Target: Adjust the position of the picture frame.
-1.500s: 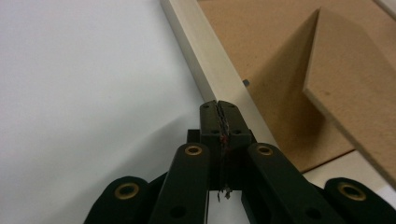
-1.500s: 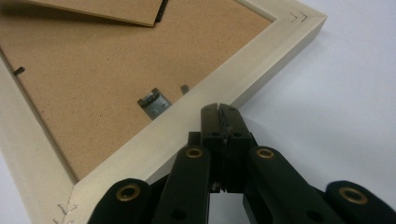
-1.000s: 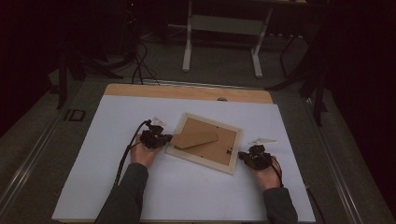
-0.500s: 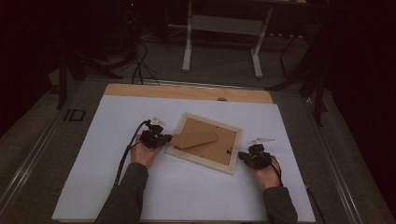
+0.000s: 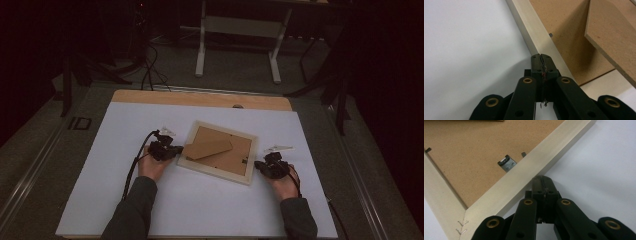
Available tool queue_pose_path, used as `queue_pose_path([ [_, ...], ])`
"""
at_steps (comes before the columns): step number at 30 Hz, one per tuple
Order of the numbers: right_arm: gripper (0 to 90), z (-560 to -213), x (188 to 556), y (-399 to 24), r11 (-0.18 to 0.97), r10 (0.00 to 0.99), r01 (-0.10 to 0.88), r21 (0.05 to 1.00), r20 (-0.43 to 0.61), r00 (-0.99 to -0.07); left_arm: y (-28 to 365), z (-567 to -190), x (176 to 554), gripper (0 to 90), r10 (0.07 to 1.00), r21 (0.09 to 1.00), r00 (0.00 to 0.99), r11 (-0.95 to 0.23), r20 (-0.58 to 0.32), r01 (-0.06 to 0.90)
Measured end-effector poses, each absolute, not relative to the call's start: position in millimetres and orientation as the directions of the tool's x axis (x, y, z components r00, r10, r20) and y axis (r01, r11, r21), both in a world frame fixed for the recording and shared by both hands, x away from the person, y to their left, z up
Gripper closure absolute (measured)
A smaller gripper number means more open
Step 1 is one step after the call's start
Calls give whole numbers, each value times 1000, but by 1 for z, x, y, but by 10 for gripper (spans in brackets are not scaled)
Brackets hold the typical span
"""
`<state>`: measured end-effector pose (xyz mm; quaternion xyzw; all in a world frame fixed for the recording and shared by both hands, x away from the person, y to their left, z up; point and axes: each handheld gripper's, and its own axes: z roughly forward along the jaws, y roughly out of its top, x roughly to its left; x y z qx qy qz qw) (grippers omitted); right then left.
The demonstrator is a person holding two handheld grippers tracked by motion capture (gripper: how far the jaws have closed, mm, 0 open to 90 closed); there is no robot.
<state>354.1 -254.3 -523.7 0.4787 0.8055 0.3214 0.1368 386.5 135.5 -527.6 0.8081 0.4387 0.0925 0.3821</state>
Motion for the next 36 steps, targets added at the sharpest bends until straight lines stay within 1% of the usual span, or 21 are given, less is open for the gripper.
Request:
queue_pose_path([
  [5, 897, -523, 356, -253, 348, 856, 678, 647, 76, -512, 135, -527, 384, 900, 785, 697, 593, -324, -181, 640],
  [15, 897, -523, 362, -250, 349, 857, 680, 645, 74, -511, 139, -527, 375, 900, 793, 694, 577, -303, -197, 653],
  [20, 897, -523, 365, -250, 341, 856, 684, 645, 88, -510, 141, -529, 369, 900, 801, 704, 556, -264, -221, 660],
  [25, 898, -522, 369, -247, 358, 853, 681, 639, 75, -517, 140, -529, 363, 900, 813, 699, 546, -270, -203, 662],
  [29, 898, -522, 371, -245, 367, 850, 675, 640, 65, -523, 143, -531, 358, 900, 813, 702, 537, -247, -224, 668],
  [36, 898, -522, 377, -240, 380, 846, 671, 637, 54, -530, 147, -531, 351, 900, 817, 700, 528, -238, -231, 674],
])
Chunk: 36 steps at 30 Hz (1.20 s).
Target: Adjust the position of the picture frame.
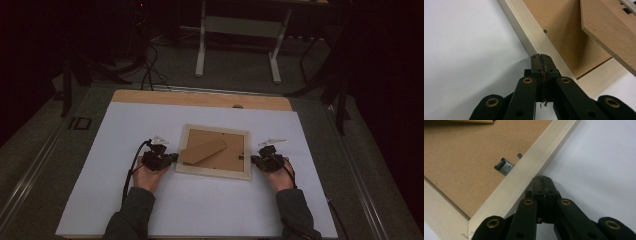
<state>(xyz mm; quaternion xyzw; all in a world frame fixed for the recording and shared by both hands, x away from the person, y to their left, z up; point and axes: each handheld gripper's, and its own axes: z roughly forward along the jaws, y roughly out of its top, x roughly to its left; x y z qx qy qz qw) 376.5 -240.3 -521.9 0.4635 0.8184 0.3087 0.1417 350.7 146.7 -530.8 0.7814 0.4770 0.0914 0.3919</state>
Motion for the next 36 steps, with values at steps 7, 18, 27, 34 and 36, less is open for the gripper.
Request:
queue_pose_path([
  [7, 898, -521, 381, -235, 391, 845, 671, 630, 44, -534, 149, -531, 345, 900, 823, 697, 517, -227, -236, 680],
  [18, 900, -521, 382, -229, 404, 843, 664, 629, 26, -537, 153, -532, 339, 900, 827, 698, 505, -209, -248, 685],
  [27, 899, -513, 379, -222, 421, 828, 648, 635, 24, -561, 156, -532, 334, 900, 832, 703, 498, -201, -245, 682],
  [34, 899, -516, 381, -225, 379, 846, 682, 625, 65, -530, 157, -534, 334, 900, 825, 701, 505, -203, -254, 684],
  [36, 900, -518, 382, -226, 360, 851, 697, 621, 88, -518, 157, -534, 334, 900, 826, 700, 503, -201, -255, 685],
])
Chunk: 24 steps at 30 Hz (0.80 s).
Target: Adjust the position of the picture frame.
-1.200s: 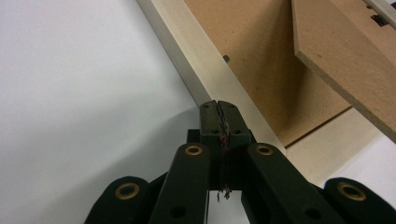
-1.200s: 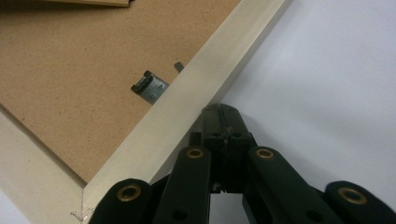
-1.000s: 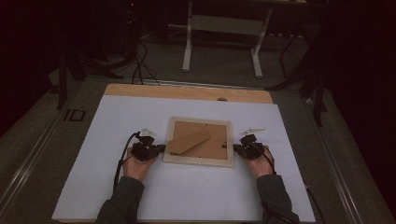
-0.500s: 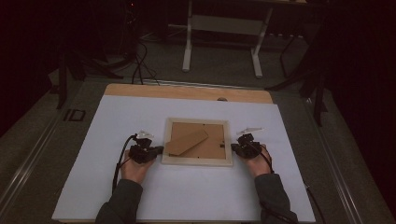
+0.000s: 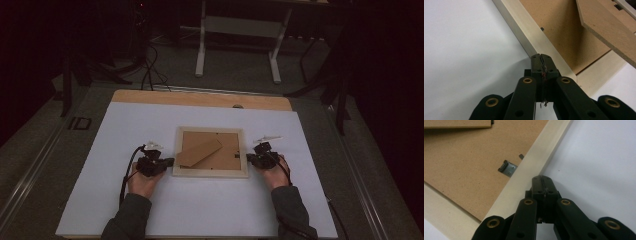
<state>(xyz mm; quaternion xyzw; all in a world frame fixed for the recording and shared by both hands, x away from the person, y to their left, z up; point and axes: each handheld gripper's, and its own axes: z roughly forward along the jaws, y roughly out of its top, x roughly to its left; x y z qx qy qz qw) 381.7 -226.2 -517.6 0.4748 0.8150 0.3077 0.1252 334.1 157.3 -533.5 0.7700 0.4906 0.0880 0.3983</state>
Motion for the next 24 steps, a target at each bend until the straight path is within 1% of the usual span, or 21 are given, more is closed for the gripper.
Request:
queue_pose_path([
  [1, 900, -518, 382, -228, 352, 850, 708, 613, 109, -516, 157, -534, 334, 900, 826, 699, 502, -201, -256, 686],
  [3, 900, -519, 381, -230, 363, 844, 718, 594, 117, -523, 157, -533, 334, 900, 828, 699, 500, -199, -255, 687],
  [6, 900, -520, 380, -231, 353, 841, 717, 601, 131, -525, 157, -533, 333, 900, 828, 697, 501, -204, -251, 687],
  [24, 900, -521, 371, -227, 366, 830, 706, 607, 130, -542, 162, -534, 328, 900, 833, 703, 494, -196, -248, 683],
])
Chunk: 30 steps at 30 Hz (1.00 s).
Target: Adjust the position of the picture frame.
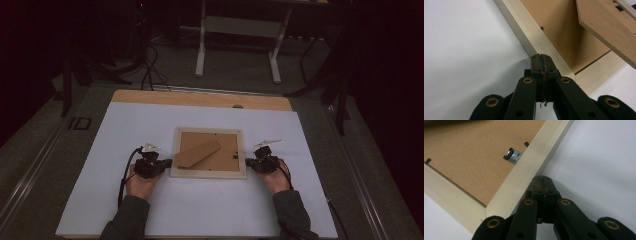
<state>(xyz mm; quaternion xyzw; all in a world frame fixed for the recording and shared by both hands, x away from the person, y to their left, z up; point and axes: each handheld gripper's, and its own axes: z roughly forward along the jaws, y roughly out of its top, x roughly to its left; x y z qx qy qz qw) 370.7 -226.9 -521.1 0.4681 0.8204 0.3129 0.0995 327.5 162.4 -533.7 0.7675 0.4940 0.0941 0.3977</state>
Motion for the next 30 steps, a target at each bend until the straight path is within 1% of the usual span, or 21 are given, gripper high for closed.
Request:
queue_pose_path([
  [9, 900, -521, 372, -224, 355, 833, 712, 606, 140, -535, 162, -534, 329, 900, 853, 713, 461, -163, -246, 682],
  [19, 900, -523, 372, -226, 307, 846, 728, 614, 175, -504, 162, -538, 335, 900, 861, 717, 421, -98, -286, 690],
  [22, 900, -524, 369, -225, 298, 855, 723, 623, 162, -493, 162, -540, 337, 900, 861, 716, 412, -83, -299, 693],
  [26, 900, -524, 369, -225, 290, 856, 728, 621, 172, -488, 162, -542, 340, 900, 862, 716, 400, -64, -312, 696],
  [30, 900, -522, 367, -222, 314, 863, 721, 618, 131, -488, 162, -542, 340, 900, 860, 715, 396, -55, -320, 697],
])
